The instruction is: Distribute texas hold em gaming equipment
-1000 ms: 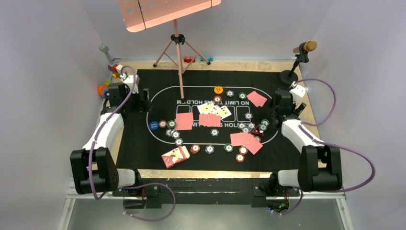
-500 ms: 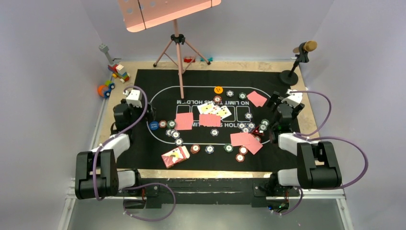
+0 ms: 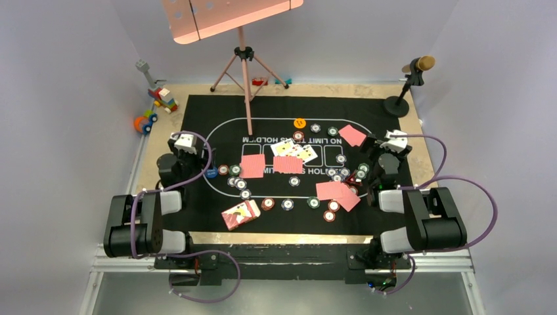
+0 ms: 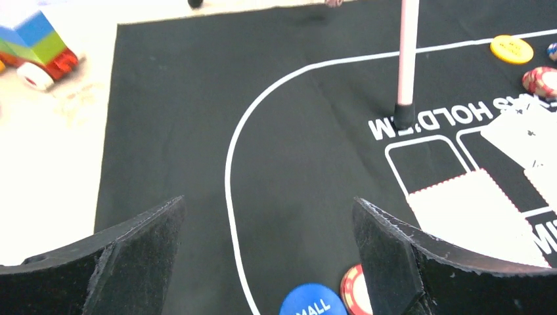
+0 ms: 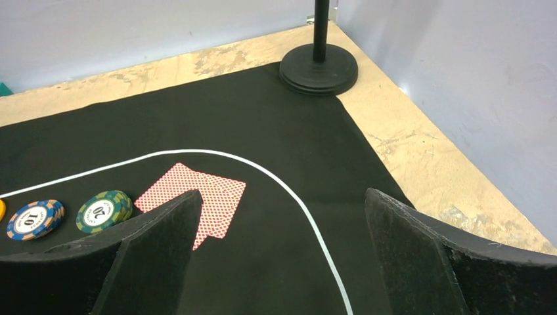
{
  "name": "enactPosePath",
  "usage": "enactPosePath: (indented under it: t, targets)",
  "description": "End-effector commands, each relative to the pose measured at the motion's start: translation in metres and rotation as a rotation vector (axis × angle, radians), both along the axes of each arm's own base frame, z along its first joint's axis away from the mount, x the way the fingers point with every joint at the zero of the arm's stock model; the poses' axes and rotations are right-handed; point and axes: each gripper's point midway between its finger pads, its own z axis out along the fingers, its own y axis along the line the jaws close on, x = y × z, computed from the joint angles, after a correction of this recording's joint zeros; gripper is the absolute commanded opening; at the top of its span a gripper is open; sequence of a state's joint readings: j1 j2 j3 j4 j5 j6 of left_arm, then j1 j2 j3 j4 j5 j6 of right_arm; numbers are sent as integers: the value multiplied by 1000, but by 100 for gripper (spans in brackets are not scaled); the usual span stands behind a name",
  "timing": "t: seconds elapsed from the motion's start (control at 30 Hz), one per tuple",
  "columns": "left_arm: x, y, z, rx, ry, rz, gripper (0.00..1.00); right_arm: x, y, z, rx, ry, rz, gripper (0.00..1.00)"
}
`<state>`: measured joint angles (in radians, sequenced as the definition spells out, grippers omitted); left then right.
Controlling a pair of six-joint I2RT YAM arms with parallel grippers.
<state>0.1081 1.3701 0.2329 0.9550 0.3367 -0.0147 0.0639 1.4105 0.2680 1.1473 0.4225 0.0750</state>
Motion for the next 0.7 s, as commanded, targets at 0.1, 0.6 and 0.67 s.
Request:
enactPosePath:
  t: [0.1,0.6,0.67]
  targets:
    - [19,3,31,12,-78,19,100,5,-3,33,-11,-111,-10,98]
    - [20,3,31,18,-78,19,100,5,-3,34,-10,-113,-9,98]
    - [19,3,30,18,-77,20,100,5,-3,34,-11,-112,-8,98]
